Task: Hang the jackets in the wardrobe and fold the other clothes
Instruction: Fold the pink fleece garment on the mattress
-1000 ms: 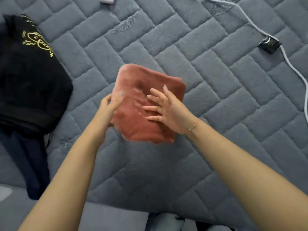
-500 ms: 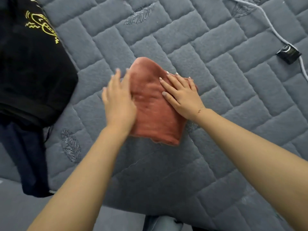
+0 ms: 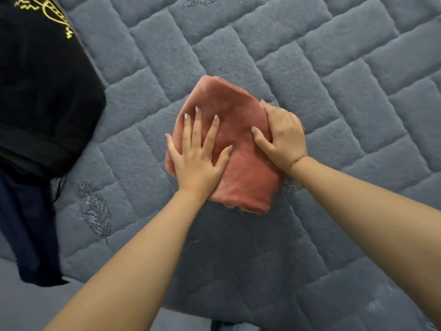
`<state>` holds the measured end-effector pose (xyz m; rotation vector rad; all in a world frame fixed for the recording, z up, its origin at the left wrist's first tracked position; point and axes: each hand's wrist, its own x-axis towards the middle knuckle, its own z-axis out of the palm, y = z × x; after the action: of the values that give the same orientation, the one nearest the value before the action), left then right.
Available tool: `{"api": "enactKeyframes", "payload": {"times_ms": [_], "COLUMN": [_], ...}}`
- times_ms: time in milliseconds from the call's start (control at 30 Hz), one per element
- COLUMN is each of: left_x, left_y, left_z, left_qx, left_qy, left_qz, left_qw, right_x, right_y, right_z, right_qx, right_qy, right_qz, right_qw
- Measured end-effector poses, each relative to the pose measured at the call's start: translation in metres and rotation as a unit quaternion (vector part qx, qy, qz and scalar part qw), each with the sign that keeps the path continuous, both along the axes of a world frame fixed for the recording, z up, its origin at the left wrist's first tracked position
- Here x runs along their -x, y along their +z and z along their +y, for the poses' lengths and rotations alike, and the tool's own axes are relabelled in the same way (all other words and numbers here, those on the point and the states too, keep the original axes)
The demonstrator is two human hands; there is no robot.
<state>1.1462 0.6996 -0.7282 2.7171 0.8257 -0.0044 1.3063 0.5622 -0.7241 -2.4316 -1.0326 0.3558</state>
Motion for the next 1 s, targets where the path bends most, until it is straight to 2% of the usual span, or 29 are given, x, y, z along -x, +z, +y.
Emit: {"api": "enactKeyframes", "payload": {"times_ms": [67, 133, 200, 233, 300, 333, 367, 400, 433, 467, 500, 533, 567, 667, 800, 900, 1000], "left_x": [0.003, 0.006, 0.01, 0.014, 0.031, 0.042, 0.055, 0.068, 0.078, 0.084, 0.088, 0.09, 0.092, 0.096, 0.121, 0.154, 0.176], "left_y": [0.008, 0.019, 0.035, 0.044, 0.062, 0.07, 0.077, 0.083, 0.088, 0.09, 0.092, 0.091, 0.09, 0.083, 0.085, 0.088, 0.094], "left_z": [0.001, 0.009, 0.016, 0.013, -0.002, -0.014, -0.027, -0.041, -0.055, -0.069, -0.082, -0.093, -0.101, -0.106, -0.128, -0.178, -0.217], "left_qx": [0.03, 0.093, 0.144, 0.139, 0.104, 0.104, 0.137, 0.215, 0.331, 0.45, 0.543, 0.585, 0.585, 0.483, 0.432, 0.413, 0.434], "left_qy": [0.007, 0.002, 0.004, 0.02, 0.113, 0.191, 0.275, 0.356, 0.425, 0.466, 0.475, 0.464, 0.452, 0.478, 0.501, 0.537, 0.554], "left_qz": [-0.004, -0.014, -0.03, -0.051, -0.13, -0.179, -0.221, -0.25, -0.266, -0.264, -0.25, -0.233, -0.227, -0.273, -0.22, -0.134, -0.089], "left_qw": [1.0, 0.996, 0.989, 0.989, 0.98, 0.96, 0.925, 0.874, 0.8, 0.715, 0.646, 0.623, 0.633, 0.68, 0.717, 0.723, 0.705], "right_x": [-0.006, -0.008, -0.003, 0.001, 0.01, 0.014, 0.018, 0.024, 0.031, 0.042, 0.054, 0.068, 0.083, 0.122, 0.163, 0.191, 0.207], "right_y": [0.006, 0.012, 0.017, 0.019, 0.024, 0.028, 0.034, 0.039, 0.045, 0.05, 0.056, 0.061, 0.065, 0.072, 0.072, 0.073, 0.079], "right_z": [-0.006, -0.016, -0.023, -0.024, -0.024, -0.024, -0.025, -0.027, -0.03, -0.034, -0.04, -0.046, -0.053, -0.079, -0.131, -0.182, -0.224], "right_qx": [-0.058, -0.108, -0.113, -0.118, -0.145, -0.156, -0.165, -0.172, -0.18, -0.187, -0.192, -0.197, -0.204, -0.229, -0.219, -0.178, -0.132], "right_qy": [-0.046, -0.107, -0.149, -0.17, -0.218, -0.241, -0.26, -0.273, -0.281, -0.286, -0.289, -0.293, -0.298, -0.323, -0.355, -0.341, -0.316], "right_qz": [0.067, 0.096, 0.138, 0.171, 0.221, 0.235, 0.245, 0.253, 0.263, 0.273, 0.284, 0.295, 0.309, 0.338, 0.366, 0.38, 0.382], "right_qw": [0.995, 0.984, 0.973, 0.963, 0.94, 0.928, 0.919, 0.912, 0.905, 0.899, 0.894, 0.888, 0.88, 0.854, 0.832, 0.841, 0.859]}}
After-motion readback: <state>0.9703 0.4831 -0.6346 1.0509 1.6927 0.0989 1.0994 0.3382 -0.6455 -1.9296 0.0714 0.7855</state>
